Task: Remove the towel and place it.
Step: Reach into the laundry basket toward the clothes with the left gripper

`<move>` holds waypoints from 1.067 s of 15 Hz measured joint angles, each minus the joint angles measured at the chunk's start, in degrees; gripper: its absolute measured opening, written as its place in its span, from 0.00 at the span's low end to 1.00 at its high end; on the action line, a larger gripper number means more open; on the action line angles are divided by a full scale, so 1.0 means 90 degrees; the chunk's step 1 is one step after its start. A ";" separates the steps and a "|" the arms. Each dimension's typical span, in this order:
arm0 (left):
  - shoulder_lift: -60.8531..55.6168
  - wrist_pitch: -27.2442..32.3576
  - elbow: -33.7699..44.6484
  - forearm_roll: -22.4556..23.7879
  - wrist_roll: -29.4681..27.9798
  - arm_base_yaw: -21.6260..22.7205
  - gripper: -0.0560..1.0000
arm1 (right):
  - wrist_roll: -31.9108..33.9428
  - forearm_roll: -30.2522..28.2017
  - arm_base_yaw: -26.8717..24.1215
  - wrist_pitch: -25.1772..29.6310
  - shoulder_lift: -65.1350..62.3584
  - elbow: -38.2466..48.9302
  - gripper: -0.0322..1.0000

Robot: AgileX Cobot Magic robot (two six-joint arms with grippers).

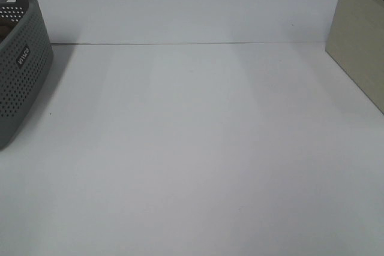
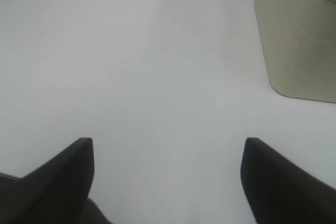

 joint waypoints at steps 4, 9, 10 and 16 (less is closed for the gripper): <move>0.0719 0.0433 -0.0605 -0.0019 0.0643 0.0000 0.99 | 0.0000 0.0000 0.0000 0.0000 0.0000 0.0000 0.76; 0.3342 0.0961 -0.2445 0.0153 0.2451 0.0000 0.99 | 0.0000 0.0000 0.0000 0.0000 0.0000 0.0000 0.76; 0.4011 0.0961 -0.2865 0.0446 0.3024 0.0000 0.99 | 0.0000 0.0000 0.0000 0.0000 0.0000 0.0000 0.76; 0.8696 0.1012 -0.5940 0.1471 0.5736 0.0006 0.99 | 0.0000 0.0000 0.0000 0.0000 0.0000 0.0000 0.76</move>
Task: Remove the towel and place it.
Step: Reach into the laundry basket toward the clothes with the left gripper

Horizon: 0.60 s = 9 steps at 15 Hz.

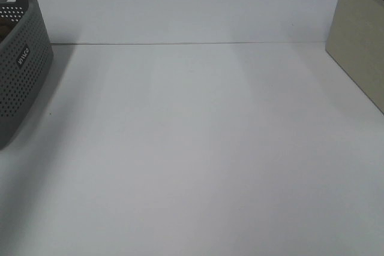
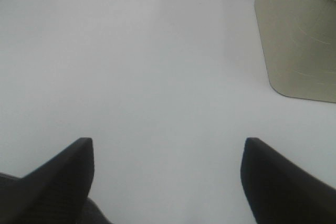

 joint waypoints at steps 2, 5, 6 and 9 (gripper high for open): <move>0.1356 0.0000 -0.1216 -0.0006 0.0350 0.0178 0.98 | 0.0000 0.0000 0.0000 0.0000 0.0000 0.0000 0.76; 0.2782 -0.0013 -0.2330 -0.0083 0.0700 0.0630 0.98 | 0.0000 0.0000 0.0000 0.0000 0.0000 0.0000 0.76; 0.3259 -0.0025 -0.2636 -0.0166 0.0847 0.0783 0.98 | 0.0000 0.0000 0.0000 0.0000 0.0000 0.0000 0.76; 0.4571 -0.0248 -0.3298 -0.0547 0.1120 0.1197 0.98 | 0.0000 0.0000 0.0000 0.0000 0.0000 0.0000 0.76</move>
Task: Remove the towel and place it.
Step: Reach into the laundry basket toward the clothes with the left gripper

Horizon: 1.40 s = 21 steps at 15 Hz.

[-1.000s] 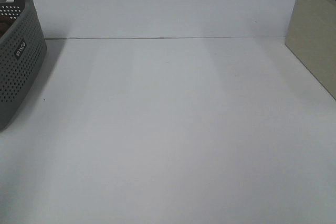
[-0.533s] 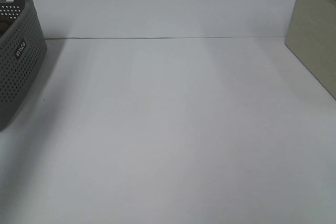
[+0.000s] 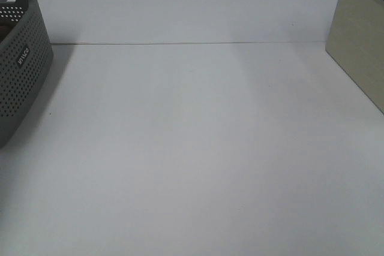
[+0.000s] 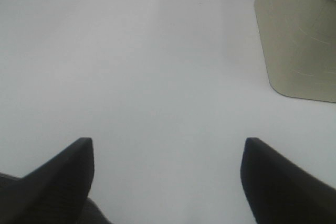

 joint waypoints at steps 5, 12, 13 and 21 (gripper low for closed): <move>0.1108 -0.0159 -0.0535 -0.0688 0.0439 0.0643 0.98 | 0.0000 0.0000 0.0000 0.0000 0.0000 0.0000 0.76; 0.1471 -0.0471 -0.0567 -0.1184 0.0713 0.0726 0.96 | 0.0000 0.0000 0.0000 0.0000 0.0000 0.0000 0.76; 0.1496 -0.0471 -0.0567 -0.1305 0.0713 0.0726 0.96 | 0.0000 0.0000 0.0000 0.0000 0.0000 0.0000 0.76; 0.1496 -0.0433 -0.0573 -0.1038 0.0280 0.0726 0.24 | 0.0000 0.0000 0.0000 0.0000 0.0000 0.0000 0.76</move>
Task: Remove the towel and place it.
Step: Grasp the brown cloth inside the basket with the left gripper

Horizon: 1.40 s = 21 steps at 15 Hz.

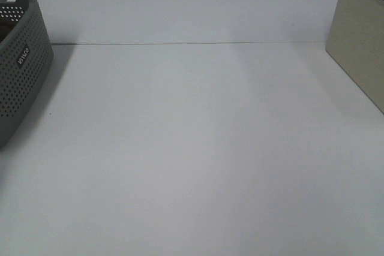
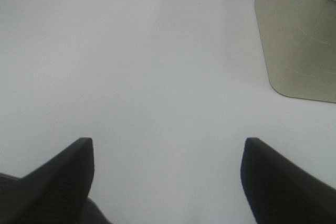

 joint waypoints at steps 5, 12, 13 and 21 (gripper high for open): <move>-0.0032 0.0331 0.0000 0.0051 -0.0127 0.0000 0.18 | 0.0000 0.0000 0.0000 0.0000 0.0000 0.0000 0.76; -0.1114 0.0662 0.0000 0.0070 -0.0172 -0.0395 0.05 | 0.0000 0.0000 0.0000 0.0000 0.0000 0.0000 0.76; -0.1254 0.0662 0.0000 0.0064 -0.0197 -0.0452 0.05 | 0.0000 0.0000 0.0000 0.0000 0.0000 0.0000 0.76; -0.3463 0.0688 0.0000 0.0025 -0.0980 -0.1541 0.05 | 0.0000 0.0000 0.0000 0.0000 0.0000 0.0000 0.76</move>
